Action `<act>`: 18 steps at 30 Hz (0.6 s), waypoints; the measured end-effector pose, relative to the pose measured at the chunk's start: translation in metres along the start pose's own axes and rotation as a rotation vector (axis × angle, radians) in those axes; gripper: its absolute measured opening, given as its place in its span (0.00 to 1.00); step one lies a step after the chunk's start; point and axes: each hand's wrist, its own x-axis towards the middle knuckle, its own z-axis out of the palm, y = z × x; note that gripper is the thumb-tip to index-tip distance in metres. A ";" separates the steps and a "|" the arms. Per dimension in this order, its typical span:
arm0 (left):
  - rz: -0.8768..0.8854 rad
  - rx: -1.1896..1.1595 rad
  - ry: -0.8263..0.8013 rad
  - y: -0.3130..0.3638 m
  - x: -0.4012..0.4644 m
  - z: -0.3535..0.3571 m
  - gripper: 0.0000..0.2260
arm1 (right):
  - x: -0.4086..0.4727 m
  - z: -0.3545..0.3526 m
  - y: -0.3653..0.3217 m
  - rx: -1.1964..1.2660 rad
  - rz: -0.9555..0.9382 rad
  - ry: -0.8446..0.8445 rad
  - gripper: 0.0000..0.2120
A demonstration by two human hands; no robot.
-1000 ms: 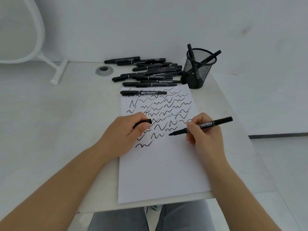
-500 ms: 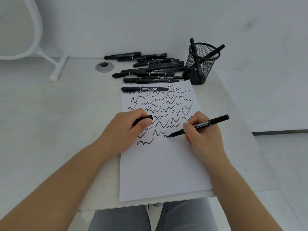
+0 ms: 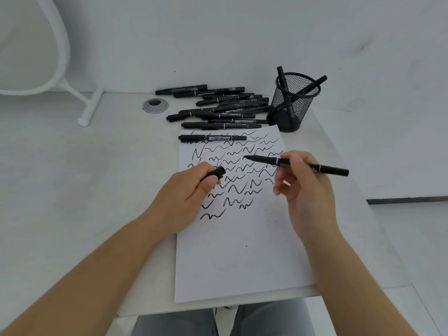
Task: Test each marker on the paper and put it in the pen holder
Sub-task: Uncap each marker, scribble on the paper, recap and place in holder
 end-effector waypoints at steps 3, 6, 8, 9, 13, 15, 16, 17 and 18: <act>0.010 0.033 -0.018 0.000 0.000 0.000 0.11 | 0.005 0.005 0.006 0.178 0.090 -0.037 0.12; 0.009 0.049 -0.034 -0.001 0.000 0.000 0.11 | 0.005 0.002 0.013 0.156 0.116 -0.024 0.08; 0.007 0.054 -0.042 0.000 0.000 0.000 0.11 | 0.004 0.000 0.014 0.137 0.113 -0.034 0.05; 0.011 0.058 -0.045 0.001 0.000 0.000 0.11 | 0.003 0.000 0.014 0.132 0.115 -0.041 0.05; 0.060 0.104 -0.037 0.003 0.000 -0.001 0.05 | 0.002 0.000 0.016 0.088 0.110 -0.056 0.05; 0.081 0.128 -0.027 0.004 -0.001 0.000 0.05 | 0.001 0.001 0.016 0.068 0.103 -0.067 0.07; 0.089 0.137 -0.025 0.004 -0.001 0.000 0.05 | 0.001 0.001 0.016 0.053 0.100 -0.076 0.08; 0.097 0.144 -0.023 0.003 -0.001 0.000 0.06 | 0.000 0.002 0.016 0.032 0.098 -0.091 0.09; 0.102 0.149 -0.024 0.003 -0.001 0.000 0.06 | 0.000 0.003 0.016 0.009 0.094 -0.113 0.09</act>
